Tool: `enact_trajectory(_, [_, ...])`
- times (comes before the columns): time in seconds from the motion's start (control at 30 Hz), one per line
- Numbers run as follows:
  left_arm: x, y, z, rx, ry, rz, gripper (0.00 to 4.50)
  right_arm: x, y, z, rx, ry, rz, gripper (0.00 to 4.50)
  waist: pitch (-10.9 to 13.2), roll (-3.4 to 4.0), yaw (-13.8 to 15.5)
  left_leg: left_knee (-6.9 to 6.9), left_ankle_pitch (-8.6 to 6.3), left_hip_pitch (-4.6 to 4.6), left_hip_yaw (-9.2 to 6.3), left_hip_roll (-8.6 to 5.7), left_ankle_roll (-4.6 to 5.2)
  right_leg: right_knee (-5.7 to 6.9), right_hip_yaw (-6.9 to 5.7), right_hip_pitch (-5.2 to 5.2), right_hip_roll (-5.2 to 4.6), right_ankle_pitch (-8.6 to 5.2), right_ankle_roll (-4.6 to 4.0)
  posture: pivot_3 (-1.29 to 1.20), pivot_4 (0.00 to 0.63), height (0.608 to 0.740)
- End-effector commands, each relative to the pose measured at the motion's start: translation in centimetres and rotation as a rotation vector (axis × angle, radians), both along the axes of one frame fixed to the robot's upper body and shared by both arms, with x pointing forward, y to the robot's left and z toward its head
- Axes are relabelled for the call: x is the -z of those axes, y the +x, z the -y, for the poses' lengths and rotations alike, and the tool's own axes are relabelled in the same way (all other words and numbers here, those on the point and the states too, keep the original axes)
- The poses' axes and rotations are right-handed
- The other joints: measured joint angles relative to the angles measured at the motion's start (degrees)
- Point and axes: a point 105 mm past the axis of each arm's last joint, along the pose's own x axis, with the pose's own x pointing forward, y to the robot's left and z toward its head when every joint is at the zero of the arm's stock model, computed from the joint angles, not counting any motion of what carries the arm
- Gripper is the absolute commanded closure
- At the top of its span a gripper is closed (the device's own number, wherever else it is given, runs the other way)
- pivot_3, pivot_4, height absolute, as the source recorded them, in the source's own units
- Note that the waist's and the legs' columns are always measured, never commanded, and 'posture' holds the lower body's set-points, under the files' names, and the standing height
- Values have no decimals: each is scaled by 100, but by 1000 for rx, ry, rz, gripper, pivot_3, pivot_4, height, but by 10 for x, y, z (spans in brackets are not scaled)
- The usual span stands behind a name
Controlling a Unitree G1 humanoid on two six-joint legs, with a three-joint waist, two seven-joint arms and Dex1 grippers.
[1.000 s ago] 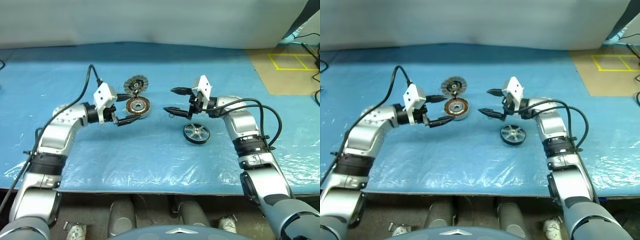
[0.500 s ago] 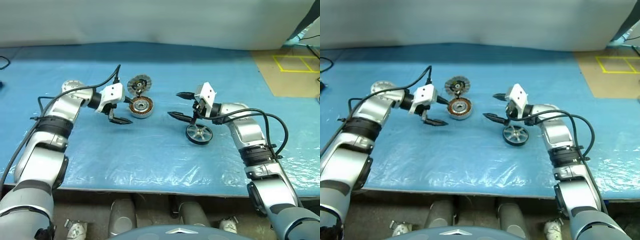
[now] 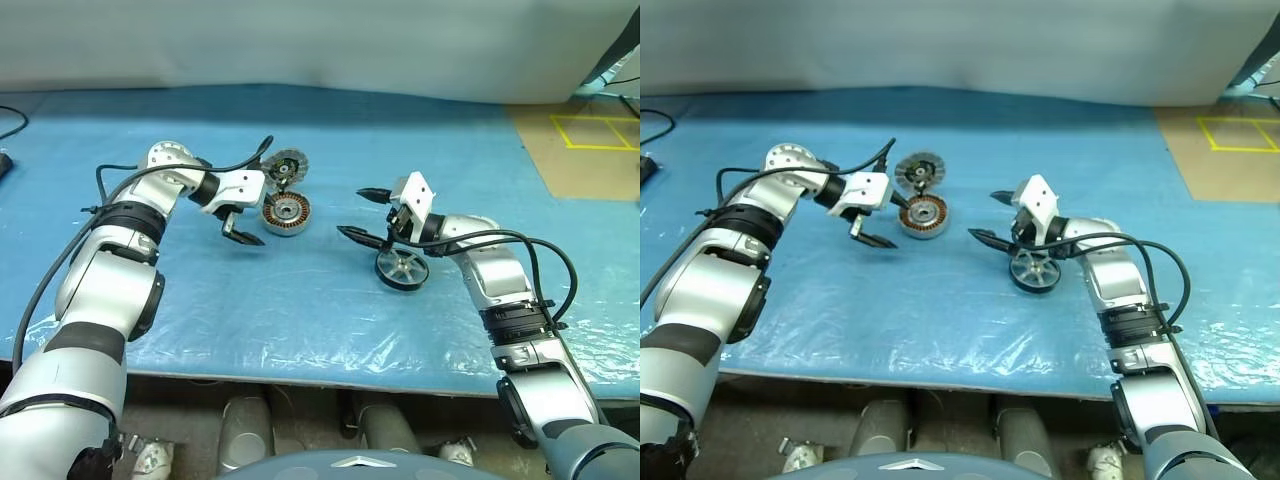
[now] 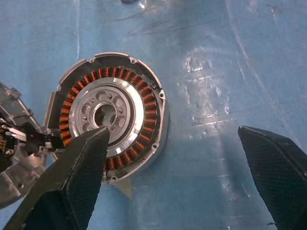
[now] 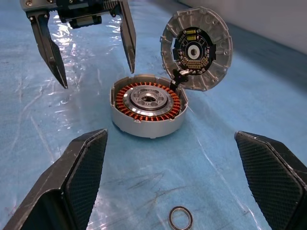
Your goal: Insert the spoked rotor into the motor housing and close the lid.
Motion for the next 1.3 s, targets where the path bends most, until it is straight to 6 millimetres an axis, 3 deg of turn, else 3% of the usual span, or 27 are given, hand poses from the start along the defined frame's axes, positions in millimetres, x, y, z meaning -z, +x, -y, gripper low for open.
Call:
enact_trajectory(0.03, [-12, 5, 2, 15, 31, 61, 0, -8, -6, -1, -10, 24, 30, 8, 0, 0, 21, 0, 1, 0, -4, 0, -1, 0, -4, 3, 0, 0, 0, 0, 150, 740])
enact_trajectory(0.23, [-18, 13, 11, -6, 51, 94, 0, 4, -13, -6, -55, -16, -9, 8, 1, -1, 88, 5, 4, -6, -9, 2, 0, 0, -19, 6, -8, 0, -1, 0, 150, 740])
enact_trajectory(0.67, [-12, 12, 19, 92, 300, 103, 0, -5, -13, -2, -92, -50, -11, 8, 2, -3, 103, 7, 12, -8, -11, 0, 7, 5, -32, 12, -19, 0, 1, 0, 150, 740])
enact_trajectory(0.9, [-15, 21, 34, 49, 258, 167, 0, -5, -14, -6, -102, -66, -11, 8, 3, -4, 94, 10, 15, -5, -13, 0, 9, 10, -35, 16, -19, 2, 2, 0, 150, 740])
enact_trajectory(1.3, [-6, 25, 40, 30, 287, 182, 0, -3, -9, -7, -82, -67, 1, 8, 3, -5, 96, 10, 16, -3, -14, -2, 11, 10, -37, 21, -24, 1, 1, 0, 150, 740])
